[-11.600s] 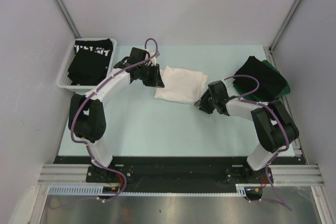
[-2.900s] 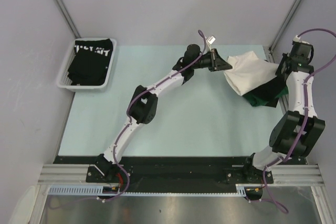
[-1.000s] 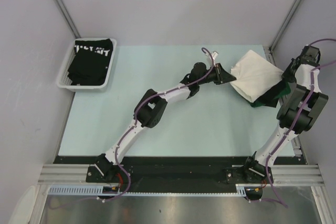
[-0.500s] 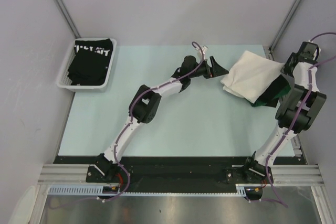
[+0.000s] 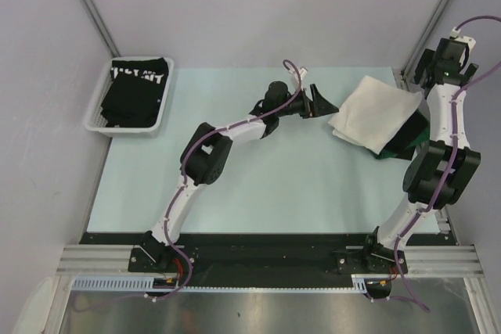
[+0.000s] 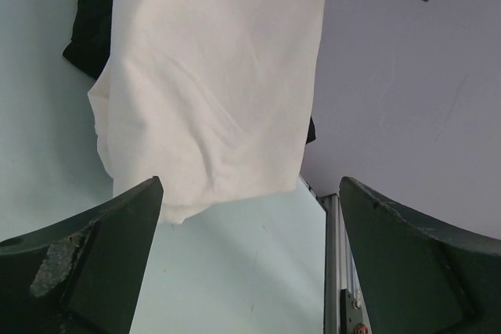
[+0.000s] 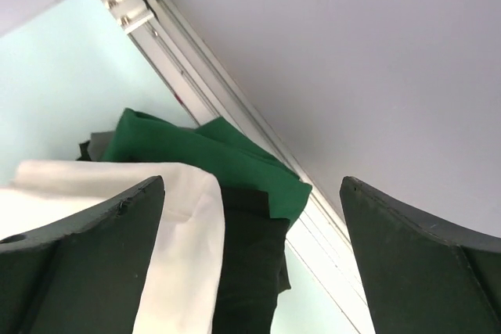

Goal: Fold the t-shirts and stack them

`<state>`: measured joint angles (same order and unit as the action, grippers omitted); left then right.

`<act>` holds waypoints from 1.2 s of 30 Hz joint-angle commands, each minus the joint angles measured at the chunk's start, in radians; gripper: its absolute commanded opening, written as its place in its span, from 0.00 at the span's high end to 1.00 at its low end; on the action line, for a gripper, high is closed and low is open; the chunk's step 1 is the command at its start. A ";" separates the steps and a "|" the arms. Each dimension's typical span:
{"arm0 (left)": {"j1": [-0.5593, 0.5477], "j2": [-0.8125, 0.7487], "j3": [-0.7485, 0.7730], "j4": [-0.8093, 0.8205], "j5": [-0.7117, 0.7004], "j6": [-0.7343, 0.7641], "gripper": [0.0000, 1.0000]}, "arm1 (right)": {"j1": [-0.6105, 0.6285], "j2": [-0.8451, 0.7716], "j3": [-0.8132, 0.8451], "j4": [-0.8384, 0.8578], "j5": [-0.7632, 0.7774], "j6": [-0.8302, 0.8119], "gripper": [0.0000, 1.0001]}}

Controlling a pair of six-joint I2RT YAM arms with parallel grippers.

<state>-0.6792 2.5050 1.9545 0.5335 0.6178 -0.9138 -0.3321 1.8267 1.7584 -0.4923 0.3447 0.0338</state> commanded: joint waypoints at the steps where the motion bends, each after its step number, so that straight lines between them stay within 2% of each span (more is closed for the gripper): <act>1: 0.015 -0.121 -0.078 0.077 0.019 0.049 0.01 | -0.010 -0.075 0.047 0.020 0.054 -0.014 0.00; 6: 0.015 -0.147 -0.112 0.086 0.026 0.047 0.01 | -0.018 -0.104 0.035 0.008 0.013 0.006 0.00; 10: 0.020 -0.170 -0.123 0.082 0.039 0.047 0.00 | -0.039 -0.121 -0.036 0.018 -0.010 0.037 0.00; 14: 0.032 -0.218 -0.178 0.088 0.042 0.047 0.00 | -0.108 -0.133 -0.112 0.037 -0.145 0.136 0.00; 18: 0.059 -0.265 -0.253 0.099 0.049 0.047 0.01 | -0.157 -0.142 -0.201 0.081 -0.217 0.213 0.00; 25: 0.076 -0.311 -0.292 0.039 0.062 0.105 0.00 | -0.151 -0.115 -0.223 0.107 -0.260 0.245 0.00; 36: 0.079 -0.317 -0.293 -0.007 0.065 0.133 0.00 | -0.157 -0.164 -0.252 0.136 -0.334 0.307 0.00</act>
<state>-0.5983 2.2589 1.6642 0.5240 0.6613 -0.8253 -0.4820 1.7229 1.5177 -0.4057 0.0505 0.3027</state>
